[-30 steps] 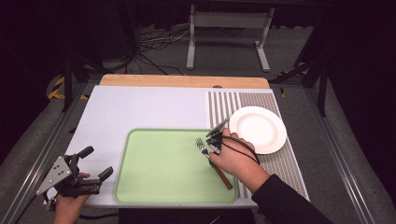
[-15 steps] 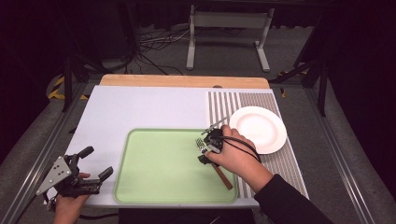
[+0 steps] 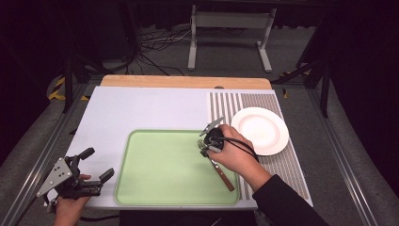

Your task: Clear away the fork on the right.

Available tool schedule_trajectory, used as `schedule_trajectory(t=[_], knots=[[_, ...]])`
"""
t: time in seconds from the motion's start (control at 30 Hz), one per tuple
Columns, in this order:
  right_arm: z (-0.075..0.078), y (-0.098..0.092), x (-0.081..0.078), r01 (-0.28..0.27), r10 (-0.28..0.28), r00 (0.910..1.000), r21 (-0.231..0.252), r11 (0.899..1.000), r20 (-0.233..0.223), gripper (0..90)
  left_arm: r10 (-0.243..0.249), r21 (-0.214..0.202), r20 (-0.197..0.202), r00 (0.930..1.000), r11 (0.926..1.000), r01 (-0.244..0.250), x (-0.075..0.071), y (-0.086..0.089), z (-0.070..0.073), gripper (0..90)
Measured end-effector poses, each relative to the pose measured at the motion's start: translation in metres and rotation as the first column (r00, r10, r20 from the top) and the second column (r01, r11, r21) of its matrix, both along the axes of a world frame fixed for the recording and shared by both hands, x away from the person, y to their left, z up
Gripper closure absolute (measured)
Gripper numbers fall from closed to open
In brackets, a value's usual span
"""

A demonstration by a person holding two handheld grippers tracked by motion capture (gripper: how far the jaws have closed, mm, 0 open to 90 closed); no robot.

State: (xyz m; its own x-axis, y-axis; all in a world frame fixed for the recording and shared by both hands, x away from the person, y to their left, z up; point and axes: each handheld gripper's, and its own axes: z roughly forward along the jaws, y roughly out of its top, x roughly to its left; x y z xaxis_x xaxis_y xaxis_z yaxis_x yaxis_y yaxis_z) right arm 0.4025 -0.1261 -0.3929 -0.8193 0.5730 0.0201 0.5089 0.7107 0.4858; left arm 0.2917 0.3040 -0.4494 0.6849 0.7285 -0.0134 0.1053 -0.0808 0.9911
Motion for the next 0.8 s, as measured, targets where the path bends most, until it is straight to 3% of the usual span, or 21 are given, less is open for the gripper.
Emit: schedule_trajectory(t=[0.37, 0.8], knots=[[-0.02, 0.001, 0.009, -0.025, 0.025, 0.9997, -0.036, 0.999, -0.008, 90.0, 0.001, -0.003, -0.001, 1.0, 1.0, -0.001, 0.0, 0.0, 0.0, 0.0], [-0.032, 0.003, 0.01, -0.025, 0.024, 0.9995, -0.053, 0.998, -0.022, 90.0, 0.001, -0.002, 0.0, 1.0, 1.0, -0.001, 0.0, 0.0, 0.0, 0.0]])
